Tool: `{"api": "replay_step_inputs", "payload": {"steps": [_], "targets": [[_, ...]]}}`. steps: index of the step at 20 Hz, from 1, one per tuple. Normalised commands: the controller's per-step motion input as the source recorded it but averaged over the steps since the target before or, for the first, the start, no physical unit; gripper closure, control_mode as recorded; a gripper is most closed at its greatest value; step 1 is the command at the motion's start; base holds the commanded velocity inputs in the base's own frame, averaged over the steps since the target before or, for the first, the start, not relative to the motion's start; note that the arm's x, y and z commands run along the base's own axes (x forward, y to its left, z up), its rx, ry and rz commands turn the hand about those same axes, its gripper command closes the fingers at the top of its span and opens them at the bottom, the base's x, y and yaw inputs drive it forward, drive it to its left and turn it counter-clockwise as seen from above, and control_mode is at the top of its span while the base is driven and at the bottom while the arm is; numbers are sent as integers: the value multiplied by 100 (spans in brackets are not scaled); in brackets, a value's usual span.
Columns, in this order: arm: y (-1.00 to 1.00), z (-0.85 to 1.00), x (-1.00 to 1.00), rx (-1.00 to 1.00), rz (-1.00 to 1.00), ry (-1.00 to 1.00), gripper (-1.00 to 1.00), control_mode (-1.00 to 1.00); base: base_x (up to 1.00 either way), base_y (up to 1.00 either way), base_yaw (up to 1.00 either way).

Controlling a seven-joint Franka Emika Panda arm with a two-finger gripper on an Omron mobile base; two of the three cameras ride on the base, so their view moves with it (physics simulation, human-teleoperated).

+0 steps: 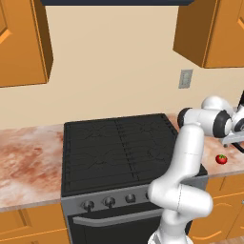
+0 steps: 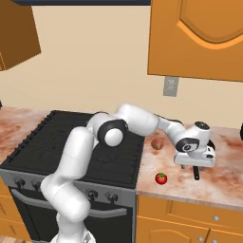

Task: Place the pan on the front left burner on the stove. Then place the tomato and the onion in the pan and turn on the front left burner.

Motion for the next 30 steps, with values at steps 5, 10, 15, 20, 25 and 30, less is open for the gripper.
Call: {"api": "replay_step_inputs", "payload": {"steps": [5,10,15,20,25,30], "targets": [[-3,-20,19,0,0,0,-100,-100,0,0,0],[-1,-25,13,0,0,0,100,-100,0,0,0],[0,-22,2,0,0,0,100,-100,0,0,0],[0,-6,-2,-3,0,-1,100,-100,0,0,0],[0,2,-8,-8,0,-9,100,-100,0,0,0],[0,18,-13,-9,0,-16,100,-100,0,0,0]]}}
